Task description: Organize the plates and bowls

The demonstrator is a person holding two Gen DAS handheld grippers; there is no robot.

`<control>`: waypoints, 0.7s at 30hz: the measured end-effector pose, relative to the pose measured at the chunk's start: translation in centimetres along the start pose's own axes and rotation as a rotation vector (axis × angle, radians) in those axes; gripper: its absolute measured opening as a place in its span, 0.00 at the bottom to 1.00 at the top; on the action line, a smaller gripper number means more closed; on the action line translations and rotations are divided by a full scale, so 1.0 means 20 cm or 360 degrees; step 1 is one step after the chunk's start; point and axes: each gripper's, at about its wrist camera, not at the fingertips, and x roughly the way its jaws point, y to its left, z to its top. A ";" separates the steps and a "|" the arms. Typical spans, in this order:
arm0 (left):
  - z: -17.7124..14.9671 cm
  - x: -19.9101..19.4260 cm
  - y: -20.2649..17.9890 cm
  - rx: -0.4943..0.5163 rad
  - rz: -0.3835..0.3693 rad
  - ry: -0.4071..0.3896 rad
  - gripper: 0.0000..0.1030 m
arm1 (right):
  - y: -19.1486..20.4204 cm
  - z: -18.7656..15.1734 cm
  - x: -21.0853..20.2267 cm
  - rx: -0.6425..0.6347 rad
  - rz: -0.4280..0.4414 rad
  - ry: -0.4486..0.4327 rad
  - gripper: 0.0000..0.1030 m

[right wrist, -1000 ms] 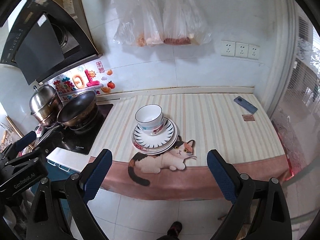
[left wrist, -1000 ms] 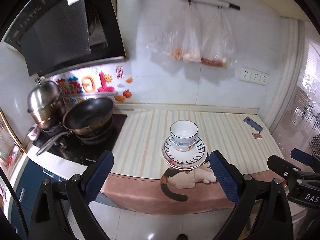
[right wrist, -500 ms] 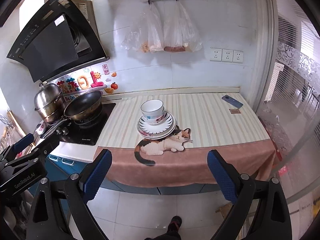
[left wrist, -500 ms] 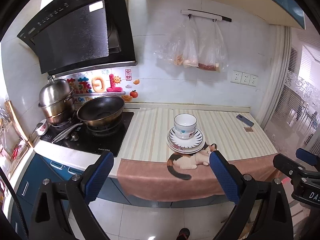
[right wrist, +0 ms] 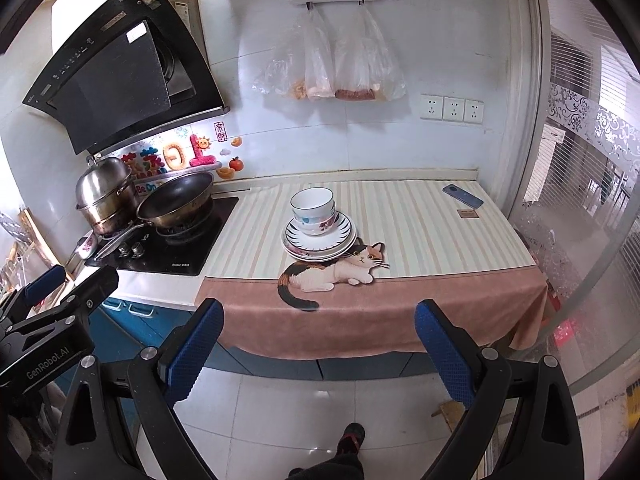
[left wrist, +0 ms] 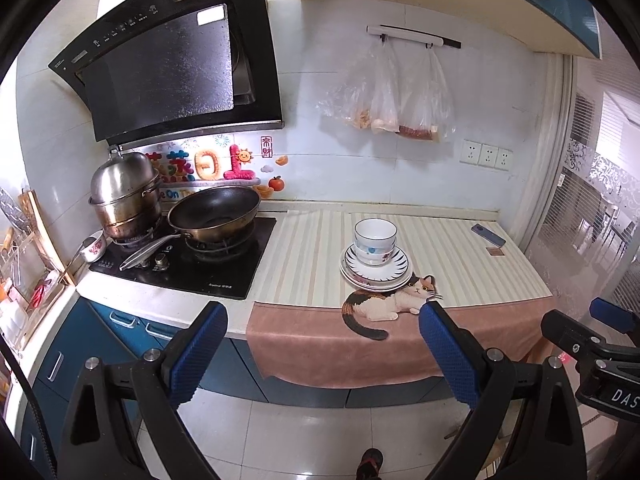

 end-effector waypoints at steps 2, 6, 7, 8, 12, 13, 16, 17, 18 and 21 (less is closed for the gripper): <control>-0.01 -0.01 0.00 0.0000 0.0000 -0.0004 0.96 | 0.00 0.00 0.00 -0.0006 -0.0008 0.0003 0.95; -0.02 -0.02 0.00 -0.0003 0.0012 -0.0010 0.96 | 0.01 -0.01 -0.01 -0.0012 -0.0009 0.0014 0.96; -0.02 -0.03 0.00 -0.0003 0.0010 -0.0010 0.96 | 0.01 -0.01 -0.01 -0.0012 -0.0006 0.0016 0.96; -0.03 -0.03 0.00 -0.0005 0.0018 -0.0008 0.95 | 0.01 -0.01 -0.02 -0.0012 -0.0005 0.0018 0.96; -0.04 -0.04 -0.01 0.0002 0.0032 0.0004 0.95 | -0.01 -0.02 -0.03 -0.0012 -0.0011 0.0016 0.96; -0.04 -0.05 -0.01 0.0004 0.0034 0.0005 0.96 | -0.01 -0.02 -0.03 -0.0012 -0.0014 0.0014 0.96; -0.04 -0.06 -0.02 0.0023 0.0042 -0.0002 0.96 | -0.03 -0.01 -0.04 -0.0007 -0.0011 0.0004 0.96; -0.04 -0.06 -0.02 0.0027 0.0040 -0.0007 0.96 | -0.03 0.00 -0.03 -0.0009 -0.0012 0.0001 0.96; -0.04 -0.07 -0.03 0.0030 0.0044 -0.0010 0.96 | -0.04 0.00 -0.04 -0.0008 -0.0013 -0.0001 0.96; -0.04 -0.08 -0.03 0.0029 0.0034 -0.0022 0.95 | -0.05 0.00 -0.03 -0.0005 -0.0011 0.0002 0.96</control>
